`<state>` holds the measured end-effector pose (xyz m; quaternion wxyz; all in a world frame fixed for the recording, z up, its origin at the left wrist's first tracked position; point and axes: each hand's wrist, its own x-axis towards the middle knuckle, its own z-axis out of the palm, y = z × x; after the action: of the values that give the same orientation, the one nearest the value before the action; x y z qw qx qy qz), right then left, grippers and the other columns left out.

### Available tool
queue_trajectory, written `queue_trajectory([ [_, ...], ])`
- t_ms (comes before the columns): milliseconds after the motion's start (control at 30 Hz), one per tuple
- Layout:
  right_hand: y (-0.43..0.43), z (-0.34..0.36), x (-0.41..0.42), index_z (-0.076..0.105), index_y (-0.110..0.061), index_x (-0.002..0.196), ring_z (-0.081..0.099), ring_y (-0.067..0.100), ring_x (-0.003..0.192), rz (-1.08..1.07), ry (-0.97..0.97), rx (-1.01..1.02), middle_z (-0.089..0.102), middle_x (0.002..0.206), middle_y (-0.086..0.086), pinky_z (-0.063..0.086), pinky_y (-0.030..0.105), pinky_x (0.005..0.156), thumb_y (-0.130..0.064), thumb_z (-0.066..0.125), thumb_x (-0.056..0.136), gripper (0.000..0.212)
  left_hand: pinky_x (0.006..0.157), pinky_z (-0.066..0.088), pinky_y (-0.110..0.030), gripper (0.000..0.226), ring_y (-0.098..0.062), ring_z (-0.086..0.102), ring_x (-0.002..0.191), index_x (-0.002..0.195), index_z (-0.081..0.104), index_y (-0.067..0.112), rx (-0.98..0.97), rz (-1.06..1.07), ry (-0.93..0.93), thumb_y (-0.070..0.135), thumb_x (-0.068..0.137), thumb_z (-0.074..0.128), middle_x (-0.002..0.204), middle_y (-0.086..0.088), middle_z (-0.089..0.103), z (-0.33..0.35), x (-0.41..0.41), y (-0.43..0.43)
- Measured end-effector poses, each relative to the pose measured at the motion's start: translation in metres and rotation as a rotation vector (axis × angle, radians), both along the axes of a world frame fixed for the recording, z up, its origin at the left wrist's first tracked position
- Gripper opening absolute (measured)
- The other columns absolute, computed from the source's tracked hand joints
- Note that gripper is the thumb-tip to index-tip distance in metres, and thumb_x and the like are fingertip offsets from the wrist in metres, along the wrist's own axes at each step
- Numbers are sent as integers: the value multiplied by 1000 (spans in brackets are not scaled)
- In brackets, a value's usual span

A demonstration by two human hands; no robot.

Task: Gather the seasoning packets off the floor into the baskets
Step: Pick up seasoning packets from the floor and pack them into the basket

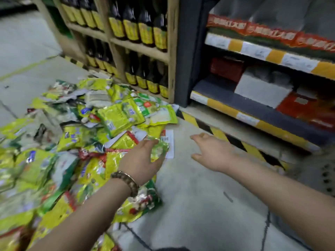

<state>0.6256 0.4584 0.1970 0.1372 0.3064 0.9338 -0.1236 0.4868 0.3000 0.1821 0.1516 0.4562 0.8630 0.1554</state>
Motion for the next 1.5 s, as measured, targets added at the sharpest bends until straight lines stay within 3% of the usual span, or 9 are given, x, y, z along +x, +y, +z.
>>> queue_trajectory([
  [267,-72,-133,-84,43,-19,134,49,25,121,-41,-59,-340,49,137,5,44,33,94,-37,59,87,53,90,46,-30,54,-16,52,117,140,34,31,-178,248,-114,46,90,50,143,7,39,-98,-36,-106],
  [533,-110,-243,-113,30,-18,146,51,28,122,-512,58,-597,51,137,7,45,44,99,-51,78,68,97,92,44,-30,47,-18,50,120,134,44,28,-203,416,-197,39,89,54,137,2,47,-155,-42,-155],
  [600,-111,-253,-116,41,-13,141,56,30,116,-550,103,-582,56,132,10,47,45,96,-45,79,70,86,91,44,-31,45,-18,51,118,132,48,26,-172,460,-223,35,89,56,135,1,51,-164,-42,-163],
  [700,-110,-248,-115,64,-7,101,66,30,91,-627,332,-825,68,107,19,54,45,85,-16,73,80,25,90,47,-32,36,-19,56,110,123,57,22,-103,523,-281,28,88,59,126,1,58,-178,-40,-168],
  [900,-92,-202,-90,64,-19,93,71,18,80,-680,744,-1066,74,84,-1,57,32,68,-3,62,86,17,67,43,-17,9,-3,57,68,82,67,18,257,768,-576,9,84,64,76,5,63,-202,-19,-160],
  [1033,-90,-192,-79,61,-7,112,71,23,88,-962,988,-1321,74,96,7,58,37,68,0,58,85,28,61,45,-16,9,-7,63,75,91,60,21,335,827,-1130,25,86,66,90,-2,66,-200,2,-139],
  [1200,-141,-207,-81,53,-4,130,62,35,110,-1021,846,-1623,62,123,20,49,51,93,-18,75,61,73,85,54,-40,33,-22,67,91,99,62,12,711,996,-1386,24,71,73,100,-8,69,-195,8,-103],
  [1333,-142,-213,-80,53,-12,126,69,22,88,-983,808,-1352,67,107,11,57,29,75,0,69,73,57,86,53,-51,80,-34,67,94,113,59,1,750,1153,-1224,34,45,87,104,-17,69,-195,-9,-114],
  [1500,-116,-200,-81,58,-16,120,68,17,86,-551,457,-1188,70,100,4,52,28,72,-23,81,63,61,75,58,-39,26,-24,70,79,98,64,8,518,844,-1105,6,74,75,89,-8,72,-191,-17,-126],
])
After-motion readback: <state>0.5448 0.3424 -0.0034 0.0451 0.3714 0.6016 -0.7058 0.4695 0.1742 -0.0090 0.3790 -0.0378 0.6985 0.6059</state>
